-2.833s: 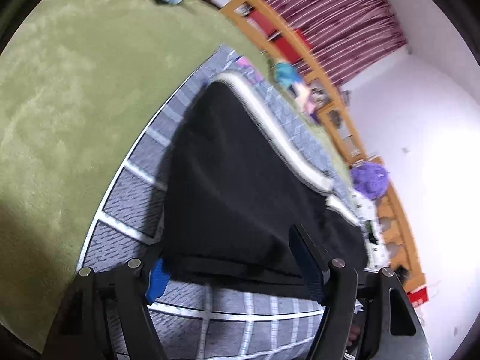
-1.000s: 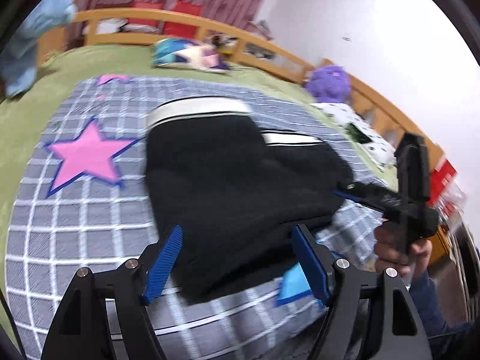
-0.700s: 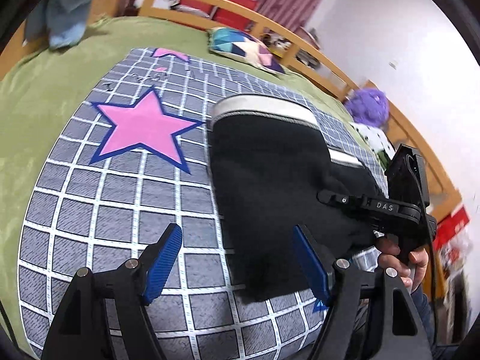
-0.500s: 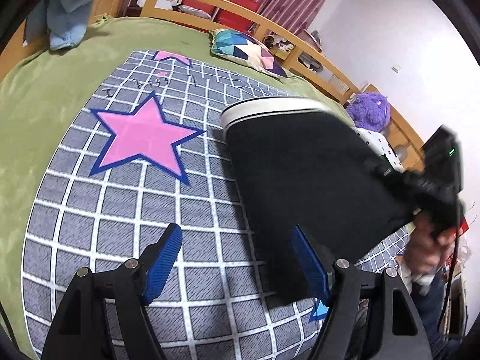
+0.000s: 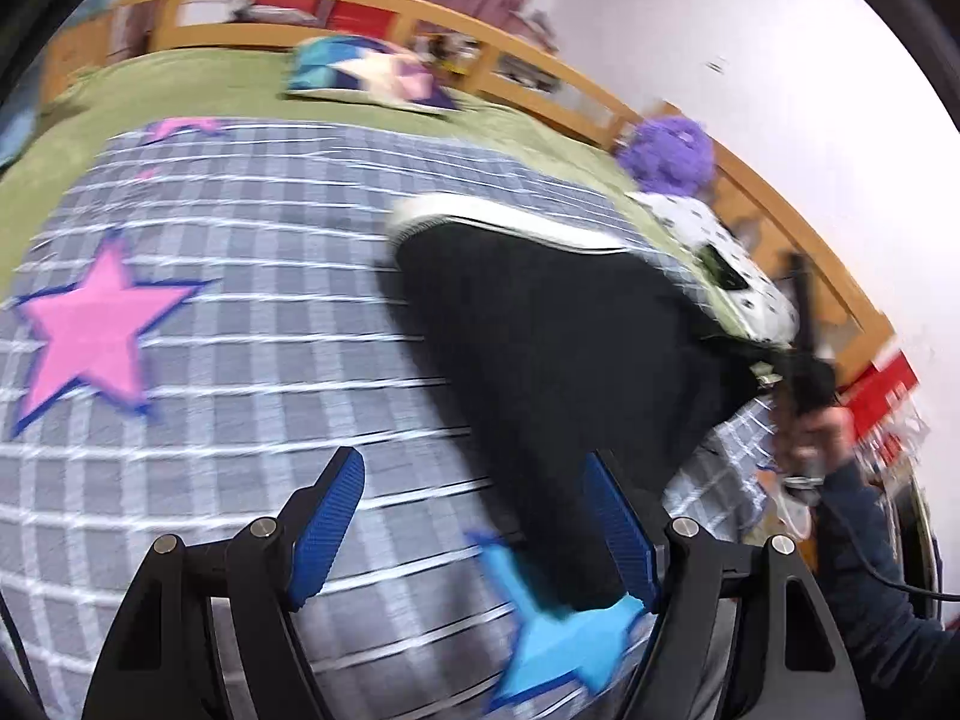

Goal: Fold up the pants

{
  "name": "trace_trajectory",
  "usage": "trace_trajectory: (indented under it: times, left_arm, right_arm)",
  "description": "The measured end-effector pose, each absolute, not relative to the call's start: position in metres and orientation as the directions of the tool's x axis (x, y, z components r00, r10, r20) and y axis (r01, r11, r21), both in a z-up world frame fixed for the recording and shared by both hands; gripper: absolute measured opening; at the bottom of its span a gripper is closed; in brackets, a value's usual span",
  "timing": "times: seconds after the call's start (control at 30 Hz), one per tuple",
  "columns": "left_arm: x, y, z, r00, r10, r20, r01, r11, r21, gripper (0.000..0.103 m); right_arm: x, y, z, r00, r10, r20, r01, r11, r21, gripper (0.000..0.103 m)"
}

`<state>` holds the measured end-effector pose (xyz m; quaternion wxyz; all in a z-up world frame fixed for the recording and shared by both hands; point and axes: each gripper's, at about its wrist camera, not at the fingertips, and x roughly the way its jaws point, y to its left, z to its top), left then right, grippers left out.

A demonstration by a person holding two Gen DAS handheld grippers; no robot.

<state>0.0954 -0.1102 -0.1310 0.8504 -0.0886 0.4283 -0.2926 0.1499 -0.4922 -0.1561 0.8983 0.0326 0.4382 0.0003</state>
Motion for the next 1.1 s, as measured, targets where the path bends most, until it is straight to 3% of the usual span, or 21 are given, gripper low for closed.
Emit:
trace_trajectory:
  times: [0.07,0.1,0.2,0.3,0.43,0.53,0.7,0.73,0.83,0.93,1.0,1.1]
  left_arm:
    - [0.095,-0.135,-0.130,0.455,-0.562,-0.690,0.445,0.815,-0.370,0.074]
    - [0.093,-0.145,-0.128,0.453,-0.559,-0.695,0.459,0.814,-0.355,0.074]
    - [0.085,-0.167,-0.119,0.488,-0.540,-0.686,0.490,0.820,-0.297,0.074]
    - [0.081,-0.184,-0.126,0.521,-0.487,-0.701,0.449,0.855,-0.260,0.074]
    - [0.078,-0.208,-0.176,0.461,-0.381,-0.802,0.391,0.898,-0.202,0.074]
    - [0.084,-0.207,-0.195,0.386,-0.429,-0.817,0.373,0.882,-0.287,0.076]
    - [0.097,-0.178,-0.173,0.383,-0.514,-0.768,0.356,0.849,-0.392,0.073]
    - [0.100,-0.172,-0.167,0.410,-0.519,-0.750,0.359,0.848,-0.390,0.073]
    - [0.122,-0.162,-0.161,0.446,-0.513,-0.733,0.329,0.856,-0.398,0.074]
    - [0.155,-0.161,-0.167,0.438,-0.511,-0.740,0.290,0.859,-0.422,0.074]
    - [0.169,-0.168,-0.178,0.419,-0.489,-0.765,0.284,0.871,-0.402,0.074]
    - [0.184,-0.167,-0.201,0.350,-0.539,-0.766,0.279,0.841,-0.464,0.075]
  right_arm:
    - [0.152,-0.509,-0.182,0.582,0.034,-0.812,0.047,0.996,0.075,0.027]
    - [0.147,-0.518,-0.182,0.595,0.050,-0.802,0.070,0.991,0.114,0.029]
    - [0.119,-0.531,-0.157,0.640,0.041,-0.767,0.139,0.976,0.169,0.031]
    - [0.091,-0.516,-0.138,0.720,0.060,-0.691,0.077,0.983,0.165,0.033]
    - [0.077,-0.494,-0.178,0.696,-0.016,-0.718,0.041,0.999,0.017,0.033]
    - [0.068,-0.500,-0.209,0.679,-0.055,-0.732,0.062,0.998,-0.018,0.034]
    - [0.067,-0.509,-0.184,0.657,-0.042,-0.753,0.046,0.999,-0.015,0.034]
    - [0.068,-0.513,-0.174,0.678,-0.038,-0.734,0.047,0.999,-0.008,0.036]
    - [0.088,-0.525,-0.156,0.713,0.044,-0.700,0.018,0.997,0.080,0.055]
    - [0.127,-0.531,-0.163,0.667,0.141,-0.731,-0.025,0.986,0.167,0.055]
    - [0.159,-0.537,-0.186,0.566,0.196,-0.801,-0.039,0.977,0.211,0.055]
    - [0.175,-0.547,-0.208,0.513,0.252,-0.820,-0.077,0.966,0.248,0.064]
